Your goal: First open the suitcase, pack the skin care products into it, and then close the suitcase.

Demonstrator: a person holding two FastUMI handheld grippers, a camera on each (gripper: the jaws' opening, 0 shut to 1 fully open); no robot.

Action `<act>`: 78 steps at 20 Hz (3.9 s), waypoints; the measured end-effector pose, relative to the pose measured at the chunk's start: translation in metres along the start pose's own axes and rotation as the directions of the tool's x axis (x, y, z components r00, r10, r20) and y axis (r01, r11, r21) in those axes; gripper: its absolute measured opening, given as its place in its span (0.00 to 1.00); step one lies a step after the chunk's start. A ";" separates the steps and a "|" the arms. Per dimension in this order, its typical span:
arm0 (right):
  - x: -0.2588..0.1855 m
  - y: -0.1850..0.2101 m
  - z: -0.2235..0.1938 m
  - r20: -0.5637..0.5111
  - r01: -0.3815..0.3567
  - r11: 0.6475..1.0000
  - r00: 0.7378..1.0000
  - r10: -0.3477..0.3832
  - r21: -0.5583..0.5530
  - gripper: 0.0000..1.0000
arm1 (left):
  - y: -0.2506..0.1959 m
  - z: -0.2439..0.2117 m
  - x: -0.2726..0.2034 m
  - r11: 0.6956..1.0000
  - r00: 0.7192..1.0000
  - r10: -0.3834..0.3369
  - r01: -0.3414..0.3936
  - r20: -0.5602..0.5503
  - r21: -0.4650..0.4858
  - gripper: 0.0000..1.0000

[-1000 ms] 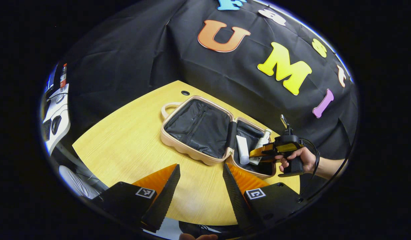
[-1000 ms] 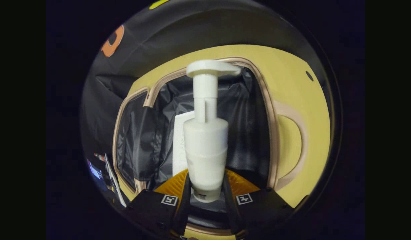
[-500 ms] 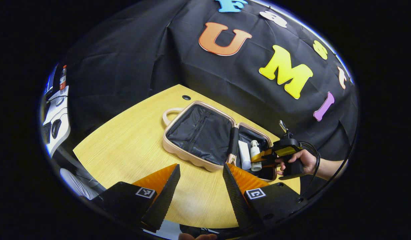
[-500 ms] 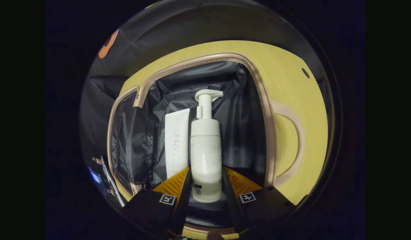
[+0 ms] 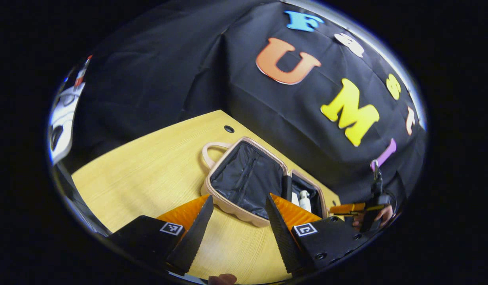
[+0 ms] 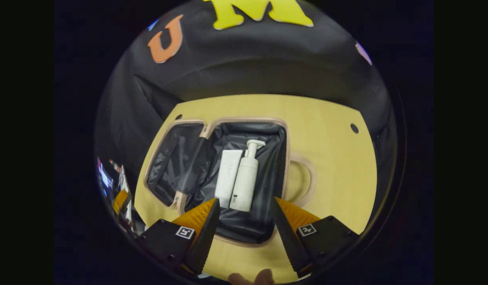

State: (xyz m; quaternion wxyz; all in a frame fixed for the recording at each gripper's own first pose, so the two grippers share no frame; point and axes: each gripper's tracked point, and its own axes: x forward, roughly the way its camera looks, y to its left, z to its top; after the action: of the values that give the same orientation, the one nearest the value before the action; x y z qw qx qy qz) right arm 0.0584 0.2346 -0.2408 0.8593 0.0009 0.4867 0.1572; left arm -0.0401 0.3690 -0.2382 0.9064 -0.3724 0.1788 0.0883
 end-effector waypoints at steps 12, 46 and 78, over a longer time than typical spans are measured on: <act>-0.104 0.004 0.004 0.168 -0.079 0.997 0.982 0.082 -0.025 0.73 | 0.078 0.036 0.136 0.883 0.980 -0.195 0.158 -0.038 -0.442 0.86; -0.239 -0.121 0.042 0.587 0.186 0.956 0.757 -0.287 0.227 0.76 | -0.112 0.126 0.121 0.930 0.970 -0.221 0.241 0.102 -0.276 0.10; -0.329 -0.298 -0.047 0.554 0.374 0.845 0.639 -0.533 0.382 0.76 | -0.362 -0.205 0.185 0.610 0.994 -0.089 0.104 -0.063 0.786 0.11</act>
State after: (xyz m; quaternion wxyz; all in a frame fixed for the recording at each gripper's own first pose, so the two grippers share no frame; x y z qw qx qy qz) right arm -0.0574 -0.1445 -0.0366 0.9772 0.0316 0.1622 -0.1331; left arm 0.1835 -0.0265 -0.2124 0.9796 0.0528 0.1869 -0.0511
